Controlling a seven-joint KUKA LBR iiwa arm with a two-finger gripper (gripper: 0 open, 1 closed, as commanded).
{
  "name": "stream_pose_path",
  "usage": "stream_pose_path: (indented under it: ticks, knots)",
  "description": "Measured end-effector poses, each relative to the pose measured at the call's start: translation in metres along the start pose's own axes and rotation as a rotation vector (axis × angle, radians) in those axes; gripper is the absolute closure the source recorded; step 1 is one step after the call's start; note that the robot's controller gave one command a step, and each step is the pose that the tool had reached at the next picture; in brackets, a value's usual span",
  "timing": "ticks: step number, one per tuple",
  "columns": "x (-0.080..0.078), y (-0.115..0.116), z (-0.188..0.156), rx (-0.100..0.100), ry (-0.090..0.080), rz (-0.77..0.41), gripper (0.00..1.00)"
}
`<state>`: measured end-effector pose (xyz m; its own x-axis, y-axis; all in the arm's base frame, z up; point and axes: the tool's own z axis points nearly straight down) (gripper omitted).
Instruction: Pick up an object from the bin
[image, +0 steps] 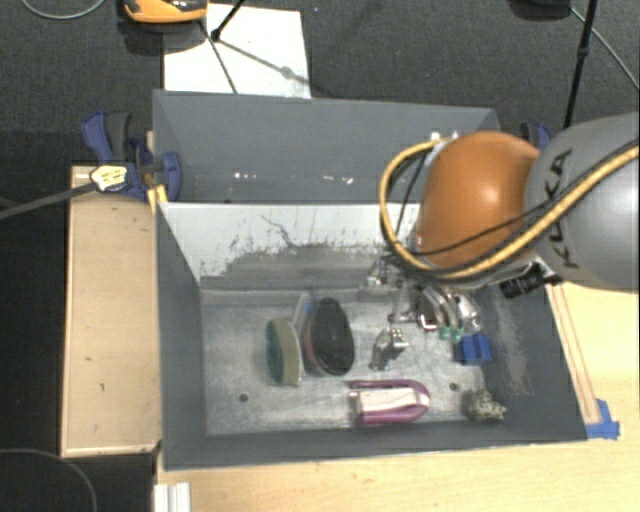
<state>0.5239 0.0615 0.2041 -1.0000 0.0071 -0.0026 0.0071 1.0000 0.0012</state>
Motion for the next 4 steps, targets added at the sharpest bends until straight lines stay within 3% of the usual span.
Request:
stream_pose_path:
  ticks: [1,2,3,4]
  knots:
    - [-0.052,0.046,0.084,-0.001,0.002,-0.391,0.00]
    - [-0.019,0.054,0.127,0.000,0.002,-0.551,0.00]
    - [-0.020,0.055,0.127,-0.001,-0.001,-0.547,1.00]
    - [-0.022,0.071,-0.076,0.001,-0.009,-0.552,1.00]
